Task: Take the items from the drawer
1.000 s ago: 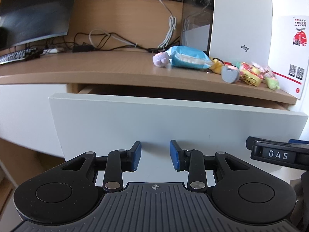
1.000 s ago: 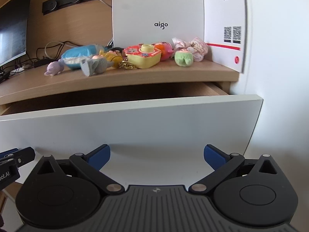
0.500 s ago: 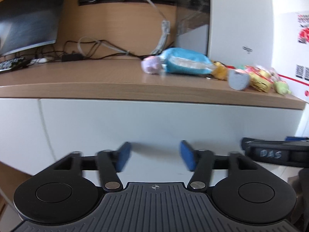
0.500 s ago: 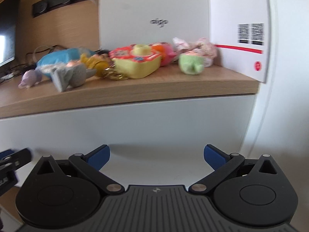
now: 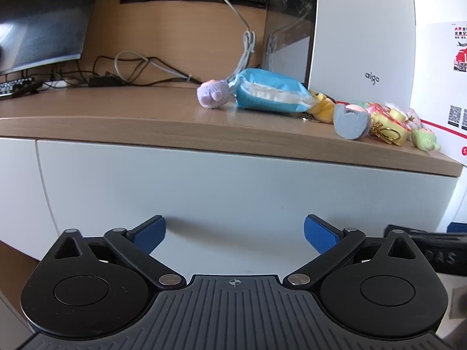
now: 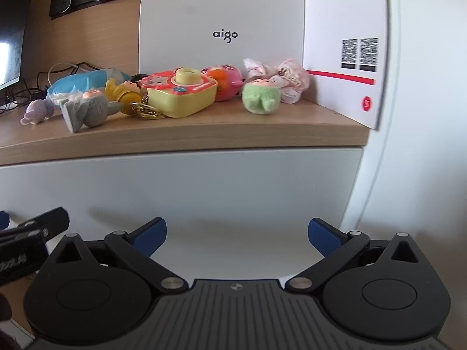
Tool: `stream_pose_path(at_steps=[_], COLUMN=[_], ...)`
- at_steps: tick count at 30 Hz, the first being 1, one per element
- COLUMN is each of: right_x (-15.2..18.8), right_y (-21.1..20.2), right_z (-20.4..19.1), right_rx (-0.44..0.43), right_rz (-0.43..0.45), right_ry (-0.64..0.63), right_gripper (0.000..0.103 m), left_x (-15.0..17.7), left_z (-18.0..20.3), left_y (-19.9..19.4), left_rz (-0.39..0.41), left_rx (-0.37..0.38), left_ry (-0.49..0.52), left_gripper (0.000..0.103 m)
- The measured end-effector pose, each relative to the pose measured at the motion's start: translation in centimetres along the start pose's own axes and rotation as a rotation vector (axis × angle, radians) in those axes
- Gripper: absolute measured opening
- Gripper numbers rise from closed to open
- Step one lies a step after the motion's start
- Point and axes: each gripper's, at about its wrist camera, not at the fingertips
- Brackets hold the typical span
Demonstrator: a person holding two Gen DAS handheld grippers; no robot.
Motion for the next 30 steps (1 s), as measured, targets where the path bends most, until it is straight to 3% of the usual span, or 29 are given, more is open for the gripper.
stream_pose_path(at_steps=[5,11,18,23,30], right_x=[0.8,1.8,3.6,4.1,3.4], right_y=[-2.6,-8.2,-15.8,-19.7,-21.2], right_z=[0.7,1.3,1.0,1.2,0.9], right_rx=[0.011,0.002,-0.036,-0.077,-0.089], right_rz=[-0.036,-0.069,-0.082,-0.068,-0.052], right_ry=[0.043,0.112,0.084,0.002,0.005], right_gripper=[0.103,0.103,0.103,0.103,0.103], left_x=[0.2,0.2,0.7,0.6,0.0], left_z=[-0.7,-1.5,-0.1,0.5,0.3], left_y=[-3.5,-11.0,-18.5,-21.1,-22.3], left_rz=[-0.036,-0.1,-0.13,-0.121,-0.106], left_rx=[-0.073,-0.131,-0.112,-0.121,-0.128], left_ry=[0.062,0.056,0.054,0.054,0.062], left_gripper=[0.103,0.103,0.103,0.103,0.103])
Point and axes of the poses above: each gripper's, at about its wrist camera, not at the fingertips, and y roughly the way its jaws point, z to its right, x to its underside, and after that the axes turned 12 degrees about z, right-handed
